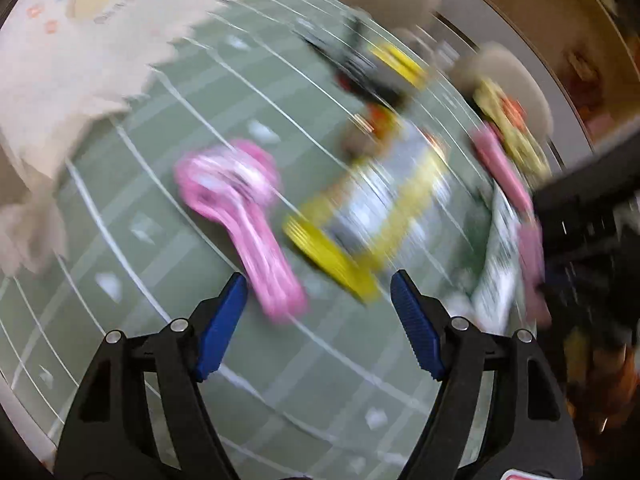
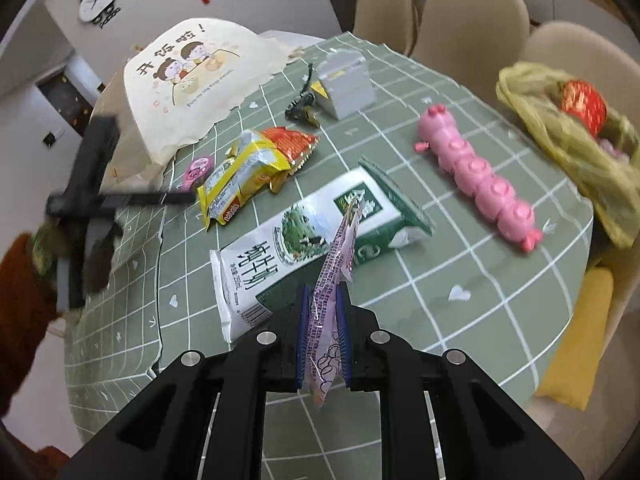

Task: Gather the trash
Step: 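Grasp a pink lollipop wrapper with the left tool while the right tool grasps a pink strip wrapper, then carry both pink wrappers over the yellow bag and open both tools to drop them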

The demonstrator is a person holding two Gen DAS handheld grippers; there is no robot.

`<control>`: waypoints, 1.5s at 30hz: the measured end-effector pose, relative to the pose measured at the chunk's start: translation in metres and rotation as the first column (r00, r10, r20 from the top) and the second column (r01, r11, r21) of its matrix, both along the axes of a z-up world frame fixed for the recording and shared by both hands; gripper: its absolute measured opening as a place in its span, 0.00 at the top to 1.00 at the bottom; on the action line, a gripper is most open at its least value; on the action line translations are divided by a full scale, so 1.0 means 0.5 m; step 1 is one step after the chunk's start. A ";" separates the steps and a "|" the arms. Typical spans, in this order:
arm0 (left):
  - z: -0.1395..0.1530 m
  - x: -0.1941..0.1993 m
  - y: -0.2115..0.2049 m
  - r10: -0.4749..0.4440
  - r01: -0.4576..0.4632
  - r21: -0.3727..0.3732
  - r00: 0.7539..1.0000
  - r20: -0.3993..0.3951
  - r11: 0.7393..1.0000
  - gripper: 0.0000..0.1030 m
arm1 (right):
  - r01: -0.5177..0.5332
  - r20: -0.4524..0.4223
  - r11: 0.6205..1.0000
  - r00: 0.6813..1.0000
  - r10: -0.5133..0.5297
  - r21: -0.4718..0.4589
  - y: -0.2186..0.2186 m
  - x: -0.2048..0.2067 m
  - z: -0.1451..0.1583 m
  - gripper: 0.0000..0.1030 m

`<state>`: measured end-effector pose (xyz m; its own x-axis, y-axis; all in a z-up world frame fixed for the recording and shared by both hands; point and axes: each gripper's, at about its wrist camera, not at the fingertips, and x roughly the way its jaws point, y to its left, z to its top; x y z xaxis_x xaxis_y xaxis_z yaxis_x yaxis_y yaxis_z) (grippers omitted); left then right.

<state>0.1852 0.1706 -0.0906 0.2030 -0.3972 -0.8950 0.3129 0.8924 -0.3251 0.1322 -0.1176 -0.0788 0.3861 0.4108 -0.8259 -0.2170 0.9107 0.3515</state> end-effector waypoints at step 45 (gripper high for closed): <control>0.283 0.015 -0.522 0.241 -0.257 -0.006 0.899 0.366 0.966 0.57 | -0.021 0.390 0.996 0.919 0.055 -0.092 -0.339 0.119 0.253 0.86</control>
<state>0.1926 -0.0902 0.0507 0.6026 -0.2557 -0.7560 0.1676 0.9667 -0.1934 0.1916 -0.2873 0.0479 0.6713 0.3670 -0.6440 -0.3567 0.9215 0.1534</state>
